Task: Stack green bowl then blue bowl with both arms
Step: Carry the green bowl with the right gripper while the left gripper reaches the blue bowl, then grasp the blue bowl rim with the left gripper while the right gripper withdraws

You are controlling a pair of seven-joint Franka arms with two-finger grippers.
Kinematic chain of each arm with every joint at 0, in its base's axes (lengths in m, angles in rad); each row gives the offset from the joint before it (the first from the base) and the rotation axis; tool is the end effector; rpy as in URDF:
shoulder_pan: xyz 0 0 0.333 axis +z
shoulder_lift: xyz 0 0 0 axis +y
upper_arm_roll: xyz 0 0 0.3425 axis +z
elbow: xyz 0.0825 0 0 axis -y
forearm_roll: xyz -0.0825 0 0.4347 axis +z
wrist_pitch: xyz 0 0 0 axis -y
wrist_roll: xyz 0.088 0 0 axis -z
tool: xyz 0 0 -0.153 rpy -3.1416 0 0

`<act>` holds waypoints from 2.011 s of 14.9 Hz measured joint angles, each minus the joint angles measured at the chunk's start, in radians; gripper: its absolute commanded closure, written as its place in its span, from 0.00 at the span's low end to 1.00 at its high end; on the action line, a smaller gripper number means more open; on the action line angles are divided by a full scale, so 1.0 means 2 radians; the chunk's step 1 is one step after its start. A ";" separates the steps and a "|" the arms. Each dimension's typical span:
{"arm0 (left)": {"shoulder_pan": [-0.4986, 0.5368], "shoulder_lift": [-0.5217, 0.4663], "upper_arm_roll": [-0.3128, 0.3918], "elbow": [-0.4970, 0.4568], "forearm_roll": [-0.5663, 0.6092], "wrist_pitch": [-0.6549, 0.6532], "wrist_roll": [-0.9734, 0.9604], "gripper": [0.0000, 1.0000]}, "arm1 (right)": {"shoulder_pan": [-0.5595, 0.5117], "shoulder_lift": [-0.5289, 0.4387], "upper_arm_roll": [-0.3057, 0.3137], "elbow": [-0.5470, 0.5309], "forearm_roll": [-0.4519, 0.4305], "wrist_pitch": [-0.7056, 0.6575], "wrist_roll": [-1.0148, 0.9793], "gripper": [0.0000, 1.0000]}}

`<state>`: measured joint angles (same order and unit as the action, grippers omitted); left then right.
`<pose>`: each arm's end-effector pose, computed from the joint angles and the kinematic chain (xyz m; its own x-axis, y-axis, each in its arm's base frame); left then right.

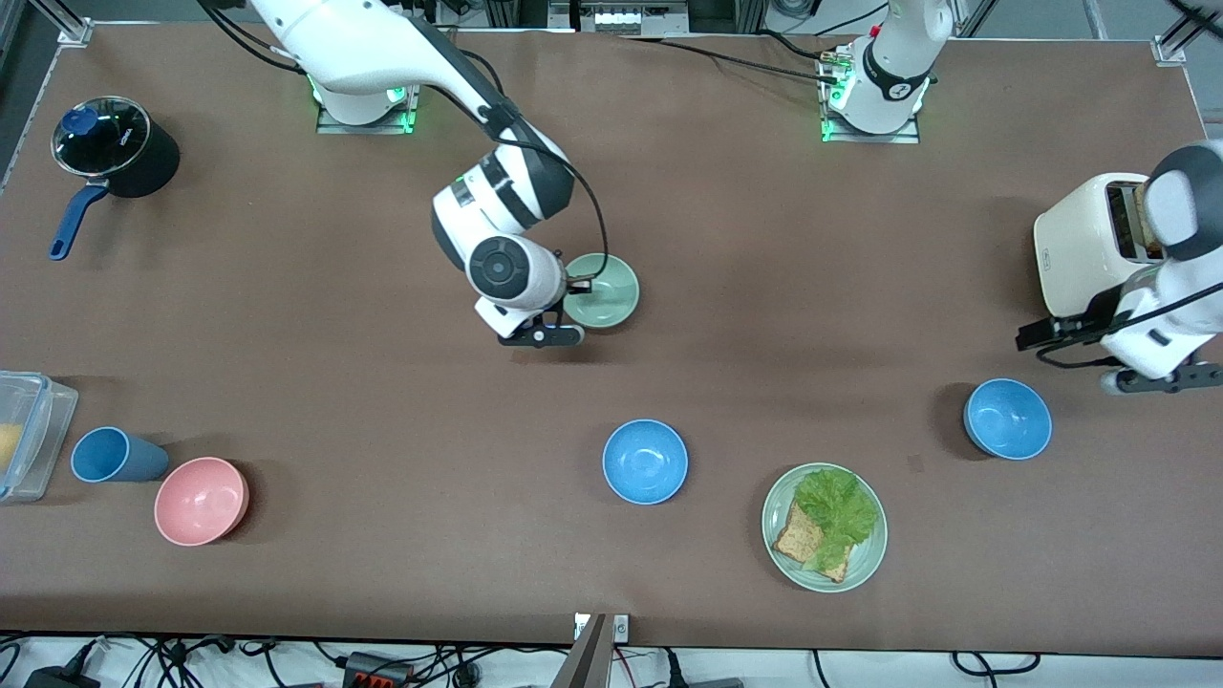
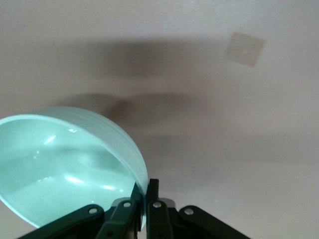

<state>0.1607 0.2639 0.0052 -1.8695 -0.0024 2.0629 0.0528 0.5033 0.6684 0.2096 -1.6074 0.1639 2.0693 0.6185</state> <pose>0.6487 0.1083 0.3212 0.9910 0.1135 -0.0703 0.1141 -0.9935 0.0044 0.5420 0.4736 0.1759 0.9489 -0.0149 -0.3152 -0.0436 -0.9955 -0.0845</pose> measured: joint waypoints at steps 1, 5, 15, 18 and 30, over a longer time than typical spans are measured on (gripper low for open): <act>0.004 0.010 0.000 -0.019 0.000 0.032 0.005 0.00 | 0.005 0.009 0.000 0.001 0.002 0.014 0.011 1.00; 0.039 0.069 0.001 -0.025 0.026 0.119 0.036 0.00 | 0.019 0.028 0.000 0.005 0.006 0.047 0.042 0.01; 0.061 0.165 -0.009 0.079 0.031 0.135 0.076 0.08 | -0.034 -0.032 -0.033 0.179 -0.025 -0.142 0.041 0.00; 0.061 0.193 -0.010 0.086 0.031 0.160 0.077 0.22 | -0.082 -0.053 -0.034 0.210 -0.054 -0.177 0.001 0.00; 0.070 0.205 -0.016 0.088 0.031 0.168 0.107 0.99 | -0.251 -0.118 -0.041 0.195 -0.079 -0.220 -0.159 0.00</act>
<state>0.3000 0.6748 -0.0276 -1.6938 0.0596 2.3993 0.2668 0.0018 0.4323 0.1277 -1.2172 0.0053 1.6302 0.3015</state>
